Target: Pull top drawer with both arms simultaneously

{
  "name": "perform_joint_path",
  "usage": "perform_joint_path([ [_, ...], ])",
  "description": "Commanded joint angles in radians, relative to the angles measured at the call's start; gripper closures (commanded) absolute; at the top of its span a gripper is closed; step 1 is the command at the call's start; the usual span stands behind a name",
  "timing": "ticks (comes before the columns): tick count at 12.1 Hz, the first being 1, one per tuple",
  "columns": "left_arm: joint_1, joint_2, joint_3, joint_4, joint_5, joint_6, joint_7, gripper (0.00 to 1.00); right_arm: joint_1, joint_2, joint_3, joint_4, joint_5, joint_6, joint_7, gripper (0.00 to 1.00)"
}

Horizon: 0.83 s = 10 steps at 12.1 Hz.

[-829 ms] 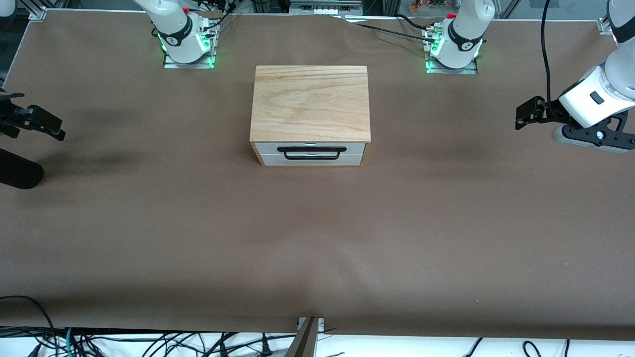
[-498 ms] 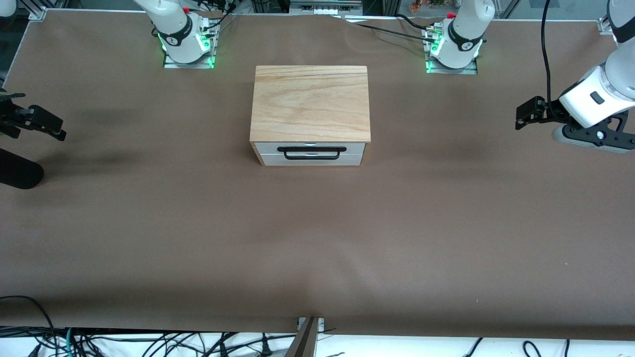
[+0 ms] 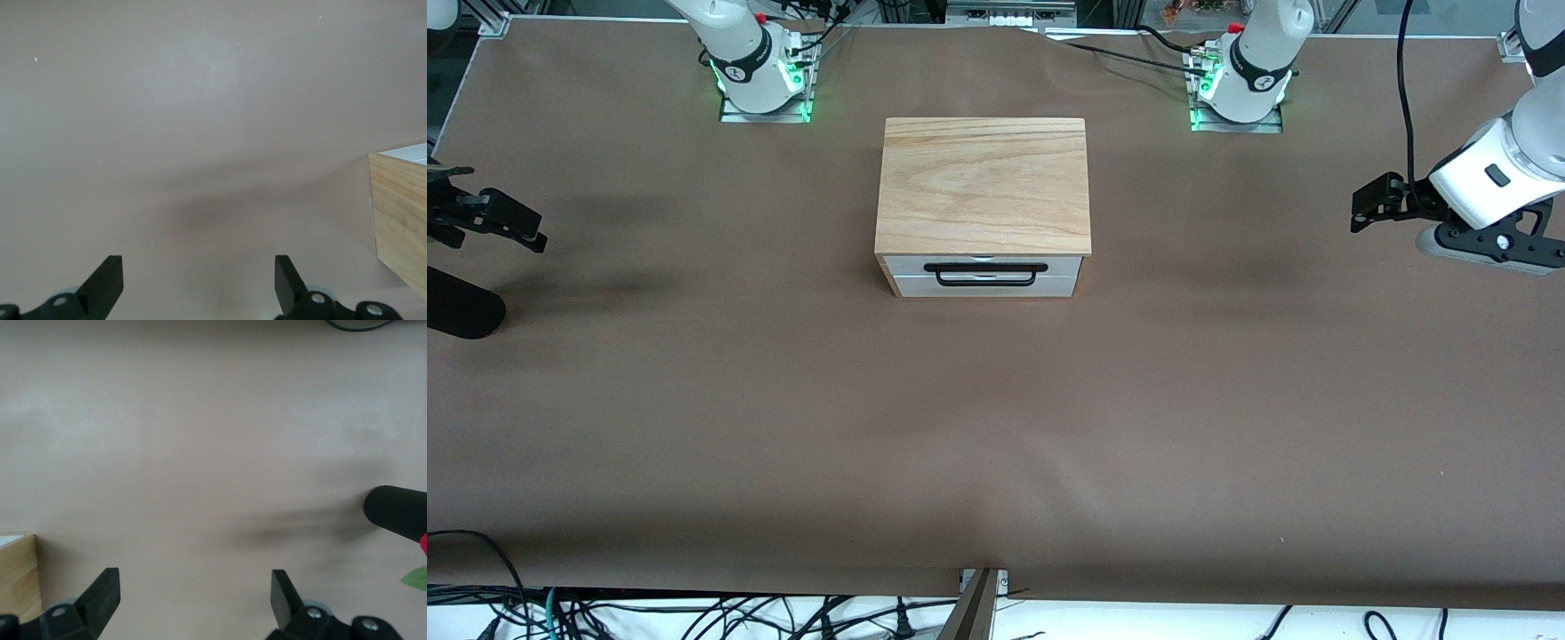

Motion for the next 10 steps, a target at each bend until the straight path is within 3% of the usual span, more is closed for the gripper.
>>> perform_joint_path([
  [1,0.001,-0.010,-0.002,-0.006,0.028,-0.008,-0.009,0.00,-0.006,0.010,0.006,0.027,-0.008,-0.023,-0.014,0.00],
  [10,0.004,-0.008,0.004,-0.008,0.000,-0.031,-0.085,0.00,-0.006,0.010,0.006,0.027,-0.007,-0.023,-0.012,0.00],
])
